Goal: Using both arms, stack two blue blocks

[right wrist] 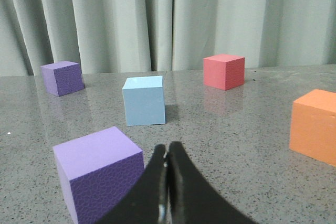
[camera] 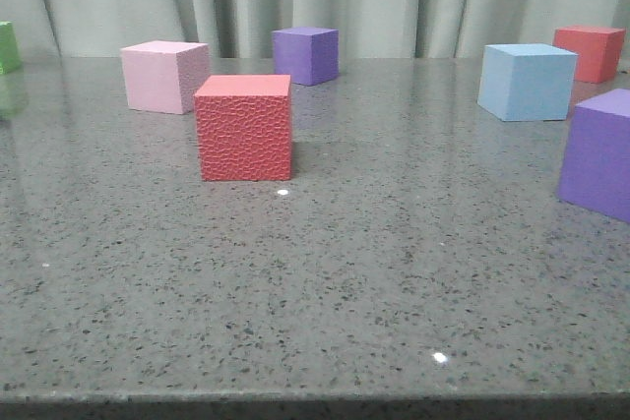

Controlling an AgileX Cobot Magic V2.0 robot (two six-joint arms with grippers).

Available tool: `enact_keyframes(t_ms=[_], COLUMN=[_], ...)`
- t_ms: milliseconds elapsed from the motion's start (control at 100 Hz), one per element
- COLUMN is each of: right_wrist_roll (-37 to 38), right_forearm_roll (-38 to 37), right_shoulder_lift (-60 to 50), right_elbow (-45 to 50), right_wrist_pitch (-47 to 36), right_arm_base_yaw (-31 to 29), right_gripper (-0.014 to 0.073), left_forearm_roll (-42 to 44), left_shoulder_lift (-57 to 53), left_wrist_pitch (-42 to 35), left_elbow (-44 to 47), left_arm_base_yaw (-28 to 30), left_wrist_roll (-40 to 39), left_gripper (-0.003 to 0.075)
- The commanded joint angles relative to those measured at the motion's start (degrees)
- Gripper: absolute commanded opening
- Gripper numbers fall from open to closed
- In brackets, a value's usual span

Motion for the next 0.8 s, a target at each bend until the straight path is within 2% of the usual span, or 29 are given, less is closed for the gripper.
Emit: enact_keyframes(t_ms=[0,790], right_wrist_roll=[-0.26,-0.26], right_forearm_roll=[-0.64,-0.64], right_shoulder_lift=[-0.68,-0.68], right_elbow=[-1.02,-1.02], right_wrist_pitch=[-4.92,-4.92], right_arm_base_yaw=[-0.41,-0.41], right_gripper=[-0.0112,-0.0112], left_forearm_roll=[-0.62,-0.62], left_shoulder_lift=[-1.83,-1.83], left_wrist_pitch=[-4.77,-6.67], left_elbow=[0.15,0.15], left_arm_base_yaw=[-0.26,-0.26], left_wrist_roll=[-0.01,-0.01], left_gripper=[-0.0019,-0.0019])
